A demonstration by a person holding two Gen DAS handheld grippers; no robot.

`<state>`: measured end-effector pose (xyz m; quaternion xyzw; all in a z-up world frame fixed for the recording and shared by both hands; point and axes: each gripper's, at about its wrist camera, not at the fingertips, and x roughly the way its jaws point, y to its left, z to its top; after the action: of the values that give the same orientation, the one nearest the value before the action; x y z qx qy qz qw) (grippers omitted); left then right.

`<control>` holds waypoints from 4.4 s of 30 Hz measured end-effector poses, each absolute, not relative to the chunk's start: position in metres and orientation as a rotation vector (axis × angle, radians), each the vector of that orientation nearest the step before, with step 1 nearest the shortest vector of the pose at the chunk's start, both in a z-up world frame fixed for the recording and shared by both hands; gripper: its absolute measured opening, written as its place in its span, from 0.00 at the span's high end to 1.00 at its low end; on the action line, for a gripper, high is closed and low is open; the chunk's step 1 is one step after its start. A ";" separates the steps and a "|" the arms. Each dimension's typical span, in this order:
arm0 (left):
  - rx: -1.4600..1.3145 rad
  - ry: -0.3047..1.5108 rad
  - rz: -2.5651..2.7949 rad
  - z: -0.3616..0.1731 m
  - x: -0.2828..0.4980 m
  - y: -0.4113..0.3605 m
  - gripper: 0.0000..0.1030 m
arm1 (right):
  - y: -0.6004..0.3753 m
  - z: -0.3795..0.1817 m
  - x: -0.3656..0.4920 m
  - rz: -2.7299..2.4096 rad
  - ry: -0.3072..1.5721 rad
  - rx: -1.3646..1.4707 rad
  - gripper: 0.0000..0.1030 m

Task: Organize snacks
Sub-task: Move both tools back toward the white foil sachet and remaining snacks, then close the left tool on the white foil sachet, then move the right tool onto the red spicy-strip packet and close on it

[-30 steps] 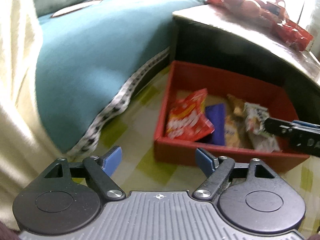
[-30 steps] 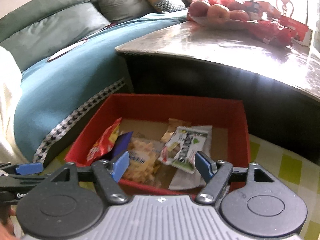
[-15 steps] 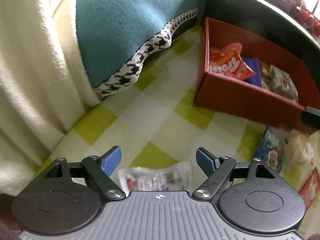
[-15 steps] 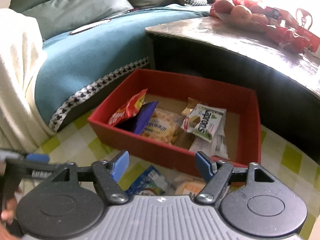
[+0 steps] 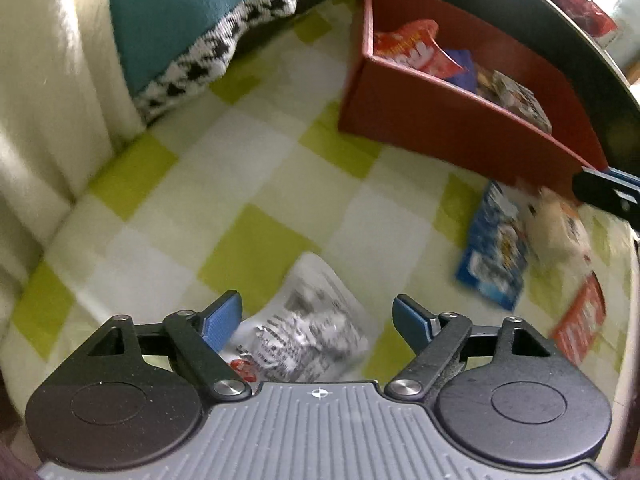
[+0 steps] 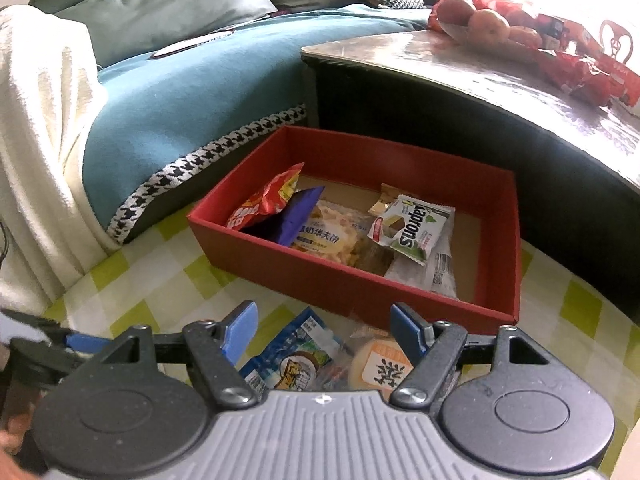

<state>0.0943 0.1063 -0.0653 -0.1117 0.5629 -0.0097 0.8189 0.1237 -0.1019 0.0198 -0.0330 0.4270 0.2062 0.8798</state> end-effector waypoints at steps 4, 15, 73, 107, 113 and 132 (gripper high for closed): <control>-0.183 1.212 -0.064 -0.068 0.082 0.088 0.15 | -0.107 0.018 0.111 0.426 0.906 -0.079 0.27; 0.070 1.207 -0.056 -0.083 0.059 0.048 0.12 | -0.128 0.020 0.077 0.387 0.901 -0.098 0.27; 0.048 1.125 -0.062 -0.070 0.039 0.034 0.46 | -0.141 0.024 0.032 0.279 0.887 -0.188 0.27; 0.086 1.075 -0.049 -0.062 0.049 0.020 0.46 | -0.134 -0.052 0.067 0.161 1.137 -0.040 0.18; 0.112 1.081 -0.034 -0.065 0.050 0.017 0.40 | -0.128 -0.053 0.058 0.192 1.115 -0.158 0.25; 0.029 1.128 -0.050 -0.067 0.055 0.030 0.45 | -0.139 -0.040 0.052 0.288 1.091 -0.074 0.75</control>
<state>0.0547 0.0304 -0.0668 0.0136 0.5343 -0.0237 0.8449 0.0518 -0.1393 -0.0403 -0.0352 0.5171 0.1366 0.8443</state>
